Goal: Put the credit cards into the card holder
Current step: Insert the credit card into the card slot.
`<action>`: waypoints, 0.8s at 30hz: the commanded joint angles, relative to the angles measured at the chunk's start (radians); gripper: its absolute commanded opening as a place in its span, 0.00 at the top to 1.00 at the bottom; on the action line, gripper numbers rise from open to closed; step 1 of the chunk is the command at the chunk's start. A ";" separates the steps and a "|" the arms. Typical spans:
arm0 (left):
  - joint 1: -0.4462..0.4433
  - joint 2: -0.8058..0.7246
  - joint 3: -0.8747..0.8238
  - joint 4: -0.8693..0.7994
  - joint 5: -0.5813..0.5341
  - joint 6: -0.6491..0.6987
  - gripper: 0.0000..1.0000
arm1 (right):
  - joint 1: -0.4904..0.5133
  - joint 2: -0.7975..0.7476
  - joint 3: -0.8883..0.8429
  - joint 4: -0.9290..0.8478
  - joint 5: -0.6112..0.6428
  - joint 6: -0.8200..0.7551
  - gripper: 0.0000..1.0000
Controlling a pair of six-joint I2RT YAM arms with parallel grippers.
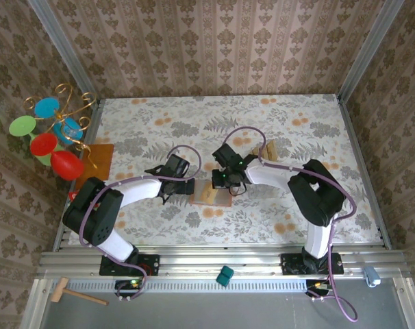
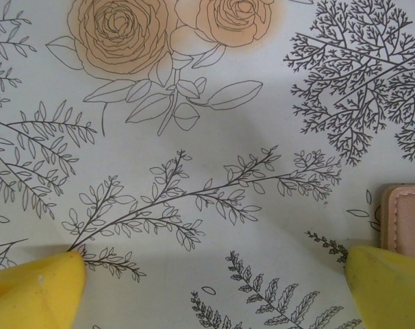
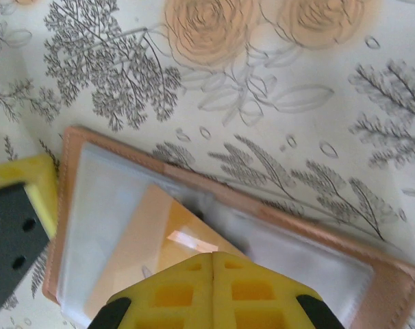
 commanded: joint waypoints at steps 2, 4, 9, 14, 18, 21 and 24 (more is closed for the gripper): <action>0.005 0.003 -0.016 0.006 0.015 0.005 0.01 | -0.004 -0.068 -0.071 -0.014 0.000 0.001 1.00; 0.005 0.005 -0.014 0.007 0.015 0.005 0.01 | -0.004 -0.064 -0.085 -0.004 -0.004 0.005 1.00; 0.004 0.010 -0.013 0.008 0.016 0.004 0.01 | -0.003 -0.033 -0.082 0.017 -0.014 0.013 1.00; 0.003 0.010 -0.011 0.006 0.015 0.002 0.01 | -0.004 -0.008 -0.060 0.020 -0.020 0.009 1.00; 0.003 0.009 -0.011 0.005 0.014 0.002 0.01 | -0.004 0.005 -0.049 0.022 -0.023 0.009 1.00; 0.003 0.011 -0.011 0.006 0.015 0.002 0.01 | -0.004 0.012 -0.043 0.023 -0.023 0.008 1.00; 0.003 0.013 -0.011 0.005 0.015 0.003 0.01 | -0.004 0.017 -0.035 0.024 -0.023 0.008 1.00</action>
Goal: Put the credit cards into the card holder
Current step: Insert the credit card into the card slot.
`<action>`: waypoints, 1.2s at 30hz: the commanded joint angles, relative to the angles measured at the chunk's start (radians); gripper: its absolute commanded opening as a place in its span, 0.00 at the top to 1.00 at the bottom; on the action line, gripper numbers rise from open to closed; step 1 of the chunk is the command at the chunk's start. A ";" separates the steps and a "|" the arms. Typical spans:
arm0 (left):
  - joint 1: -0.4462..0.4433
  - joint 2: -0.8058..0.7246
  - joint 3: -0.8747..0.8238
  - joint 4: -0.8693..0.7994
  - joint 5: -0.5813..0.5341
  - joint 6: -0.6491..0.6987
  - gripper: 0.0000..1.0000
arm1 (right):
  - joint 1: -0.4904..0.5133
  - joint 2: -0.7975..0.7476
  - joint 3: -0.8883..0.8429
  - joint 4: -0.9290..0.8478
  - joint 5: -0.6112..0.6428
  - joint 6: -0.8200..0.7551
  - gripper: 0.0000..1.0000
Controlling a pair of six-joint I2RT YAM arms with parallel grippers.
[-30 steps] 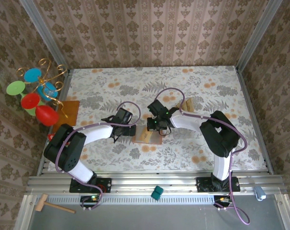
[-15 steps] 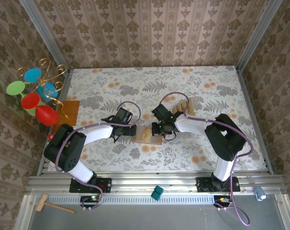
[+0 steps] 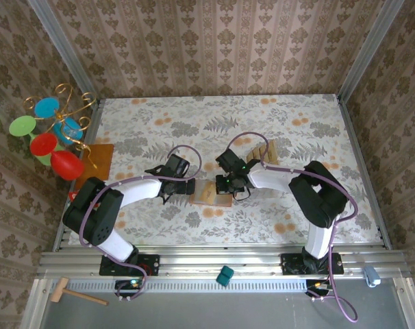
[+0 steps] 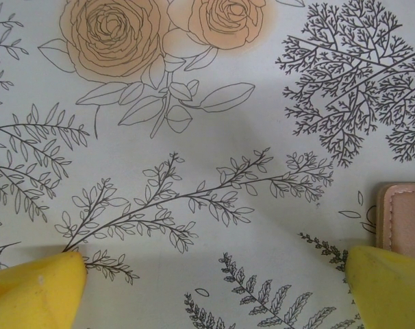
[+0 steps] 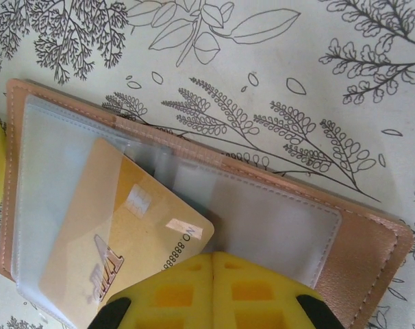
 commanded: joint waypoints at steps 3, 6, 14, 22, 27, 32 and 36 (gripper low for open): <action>0.003 0.012 -0.011 -0.001 0.007 0.002 0.01 | -0.004 0.033 0.040 -0.001 -0.013 0.002 1.00; 0.003 0.013 -0.012 -0.001 0.007 0.003 0.01 | -0.004 0.044 0.056 -0.003 -0.017 0.001 1.00; 0.002 0.012 -0.014 -0.002 0.010 0.002 0.02 | -0.004 0.072 0.088 -0.008 -0.023 0.001 1.00; 0.000 0.015 -0.014 0.003 0.010 0.000 0.02 | -0.002 0.083 0.107 0.002 -0.043 0.011 1.00; -0.004 0.018 -0.016 0.007 0.012 -0.002 0.02 | 0.003 0.099 0.123 0.010 -0.056 0.022 1.00; -0.009 0.022 -0.014 0.010 0.010 -0.005 0.02 | 0.011 0.108 0.138 0.014 -0.065 0.029 1.00; -0.010 0.024 -0.011 0.011 0.011 -0.006 0.02 | 0.014 0.105 0.145 0.018 -0.075 0.035 1.00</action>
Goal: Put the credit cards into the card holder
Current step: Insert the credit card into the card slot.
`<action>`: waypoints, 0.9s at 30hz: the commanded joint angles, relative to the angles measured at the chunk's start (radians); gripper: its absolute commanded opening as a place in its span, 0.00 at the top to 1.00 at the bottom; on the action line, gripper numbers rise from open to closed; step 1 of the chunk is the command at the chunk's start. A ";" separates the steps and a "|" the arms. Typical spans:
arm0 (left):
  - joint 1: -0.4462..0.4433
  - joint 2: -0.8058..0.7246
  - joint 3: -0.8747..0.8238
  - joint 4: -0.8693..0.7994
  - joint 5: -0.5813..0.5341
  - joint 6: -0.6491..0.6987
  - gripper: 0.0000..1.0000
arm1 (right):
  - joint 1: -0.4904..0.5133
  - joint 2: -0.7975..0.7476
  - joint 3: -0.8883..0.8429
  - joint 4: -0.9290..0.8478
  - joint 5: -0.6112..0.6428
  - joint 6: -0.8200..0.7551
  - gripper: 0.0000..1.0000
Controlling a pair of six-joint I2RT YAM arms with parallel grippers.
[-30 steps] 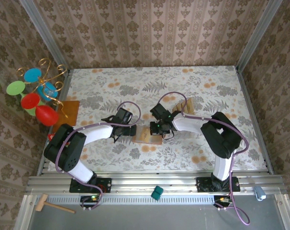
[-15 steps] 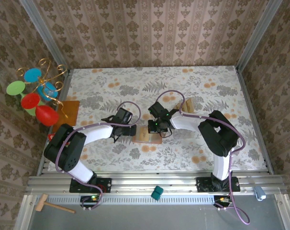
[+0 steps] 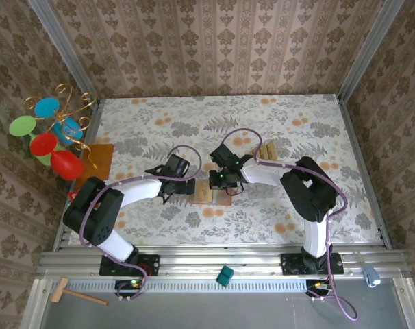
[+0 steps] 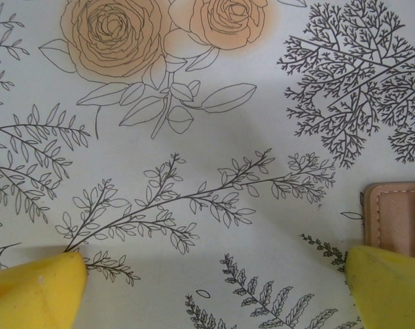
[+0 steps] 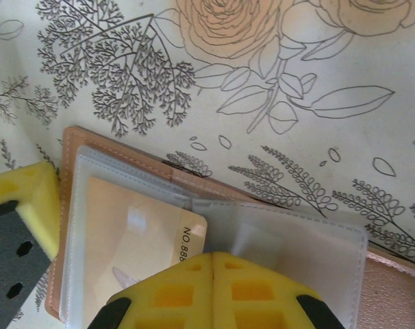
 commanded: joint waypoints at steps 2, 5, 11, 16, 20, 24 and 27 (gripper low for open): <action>-0.009 0.021 -0.009 0.007 0.012 -0.005 0.02 | 0.009 0.003 0.032 0.005 -0.032 0.019 1.00; -0.007 0.007 -0.004 -0.003 0.010 -0.001 0.02 | 0.009 -0.036 0.021 -0.013 -0.011 0.014 1.00; -0.003 -0.048 -0.007 -0.024 0.010 0.001 0.01 | 0.008 -0.095 -0.016 -0.042 0.026 0.003 1.00; 0.000 -0.087 -0.025 -0.036 0.007 0.001 0.01 | 0.011 -0.110 -0.058 -0.032 0.026 0.012 1.00; 0.005 -0.110 -0.048 -0.051 0.002 -0.009 0.01 | 0.020 -0.111 -0.091 -0.020 0.020 0.021 1.00; 0.006 -0.119 -0.074 -0.063 -0.001 -0.017 0.01 | 0.038 -0.105 -0.101 -0.016 0.020 0.027 1.00; 0.006 -0.123 -0.096 -0.062 0.001 -0.023 0.01 | 0.047 -0.103 -0.107 -0.010 0.021 0.034 1.00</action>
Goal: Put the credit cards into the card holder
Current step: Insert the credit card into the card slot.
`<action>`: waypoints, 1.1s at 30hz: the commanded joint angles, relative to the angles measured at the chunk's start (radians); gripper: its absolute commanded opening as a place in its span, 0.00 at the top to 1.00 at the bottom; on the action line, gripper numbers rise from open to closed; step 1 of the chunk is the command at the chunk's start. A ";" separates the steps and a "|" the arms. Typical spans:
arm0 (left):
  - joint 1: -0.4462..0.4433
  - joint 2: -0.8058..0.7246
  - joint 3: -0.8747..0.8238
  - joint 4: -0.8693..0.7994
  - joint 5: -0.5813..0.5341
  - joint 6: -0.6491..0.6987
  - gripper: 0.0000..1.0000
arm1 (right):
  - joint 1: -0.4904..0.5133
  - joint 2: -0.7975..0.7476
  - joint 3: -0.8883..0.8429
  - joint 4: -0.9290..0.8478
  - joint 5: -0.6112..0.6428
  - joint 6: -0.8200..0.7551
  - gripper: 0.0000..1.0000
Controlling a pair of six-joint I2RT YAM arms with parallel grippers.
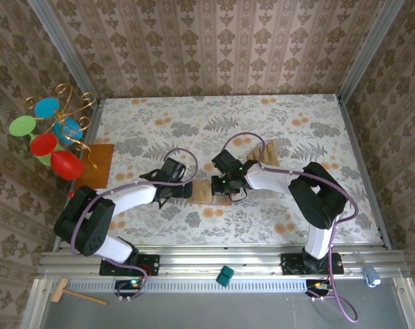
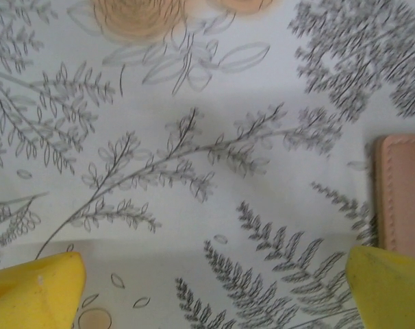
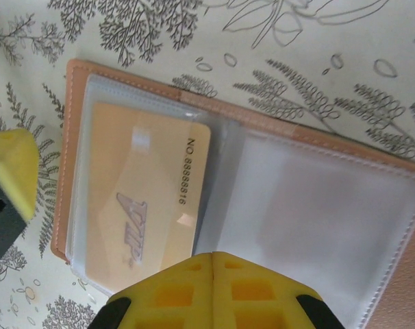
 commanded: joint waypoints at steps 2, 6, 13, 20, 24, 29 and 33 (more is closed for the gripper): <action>0.006 -0.026 -0.035 -0.035 -0.003 -0.023 0.01 | 0.014 -0.005 -0.016 -0.003 0.015 0.020 1.00; 0.006 -0.025 -0.046 -0.031 0.002 -0.025 0.01 | 0.017 0.006 -0.017 -0.004 0.016 0.020 1.00; 0.003 -0.007 -0.052 -0.018 0.011 -0.024 0.01 | 0.025 0.037 -0.011 0.003 0.013 0.025 1.00; -0.006 0.014 -0.060 0.003 0.020 -0.030 0.01 | 0.036 0.055 0.009 0.002 0.009 0.028 1.00; -0.013 0.025 -0.065 0.017 0.025 -0.037 0.02 | 0.043 0.064 0.025 0.002 0.005 0.030 1.00; -0.029 0.038 -0.073 0.032 0.029 -0.049 0.02 | 0.050 0.078 0.052 -0.004 0.000 0.029 1.00; -0.040 0.047 -0.079 0.044 0.030 -0.058 0.02 | 0.059 0.092 0.072 -0.013 -0.001 0.026 1.00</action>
